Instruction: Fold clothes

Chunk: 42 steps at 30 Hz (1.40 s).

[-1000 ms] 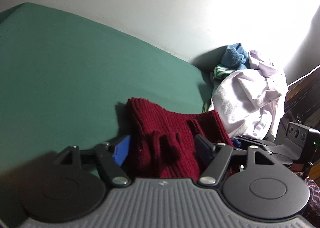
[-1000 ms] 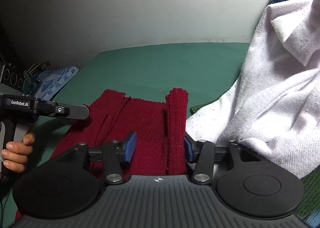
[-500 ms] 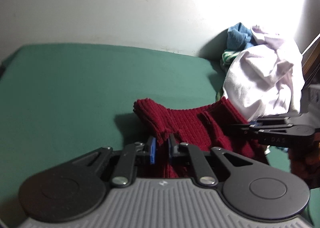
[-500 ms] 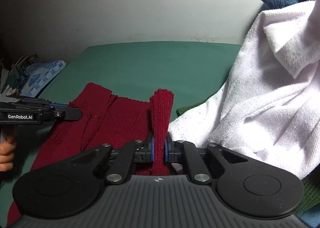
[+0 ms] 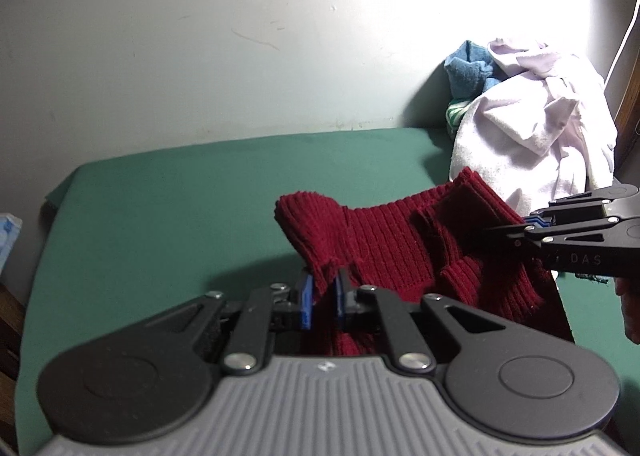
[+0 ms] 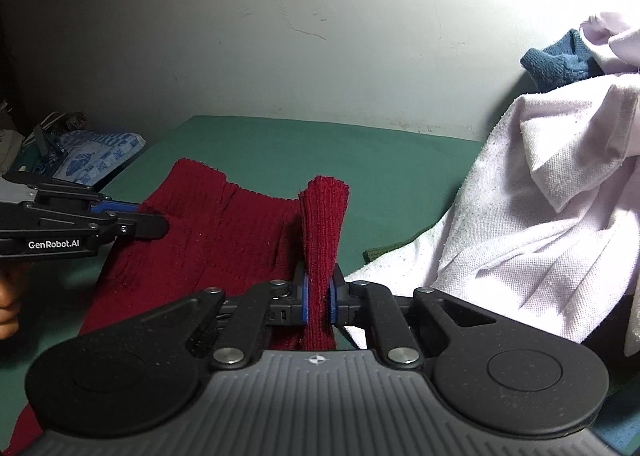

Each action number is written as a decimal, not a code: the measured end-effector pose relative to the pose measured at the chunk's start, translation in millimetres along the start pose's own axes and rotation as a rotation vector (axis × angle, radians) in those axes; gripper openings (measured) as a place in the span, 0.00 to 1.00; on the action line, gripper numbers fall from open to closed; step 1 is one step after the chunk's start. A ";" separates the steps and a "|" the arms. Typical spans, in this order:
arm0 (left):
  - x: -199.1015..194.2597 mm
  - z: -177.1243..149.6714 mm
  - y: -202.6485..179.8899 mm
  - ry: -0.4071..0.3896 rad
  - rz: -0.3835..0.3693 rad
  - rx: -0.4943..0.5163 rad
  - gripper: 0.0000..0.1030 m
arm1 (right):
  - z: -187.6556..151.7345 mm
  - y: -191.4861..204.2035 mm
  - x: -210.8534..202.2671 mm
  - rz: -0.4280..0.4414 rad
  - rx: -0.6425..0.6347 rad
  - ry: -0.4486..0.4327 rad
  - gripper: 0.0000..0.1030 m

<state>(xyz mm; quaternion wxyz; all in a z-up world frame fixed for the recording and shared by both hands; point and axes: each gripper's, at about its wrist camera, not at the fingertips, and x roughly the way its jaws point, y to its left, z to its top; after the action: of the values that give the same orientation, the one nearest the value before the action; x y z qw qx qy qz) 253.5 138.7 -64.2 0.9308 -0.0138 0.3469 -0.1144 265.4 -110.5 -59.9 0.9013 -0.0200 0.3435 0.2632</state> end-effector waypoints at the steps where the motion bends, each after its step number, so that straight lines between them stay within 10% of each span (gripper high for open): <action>1: -4.3 -0.3 -0.6 -0.005 -0.002 0.001 0.08 | 0.2 1.2 -3.2 0.005 -0.003 -0.009 0.09; 42: -89.3 -29.8 -58.8 0.001 0.072 0.047 0.08 | -36.9 43.1 -83.1 -0.008 -0.113 -0.121 0.09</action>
<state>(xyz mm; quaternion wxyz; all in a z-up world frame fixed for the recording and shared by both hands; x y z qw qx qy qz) 156.8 102.9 -23.2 0.9341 0.0208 0.3451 -0.0891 169.9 -119.7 -29.6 0.9189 -0.0562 0.2728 0.2794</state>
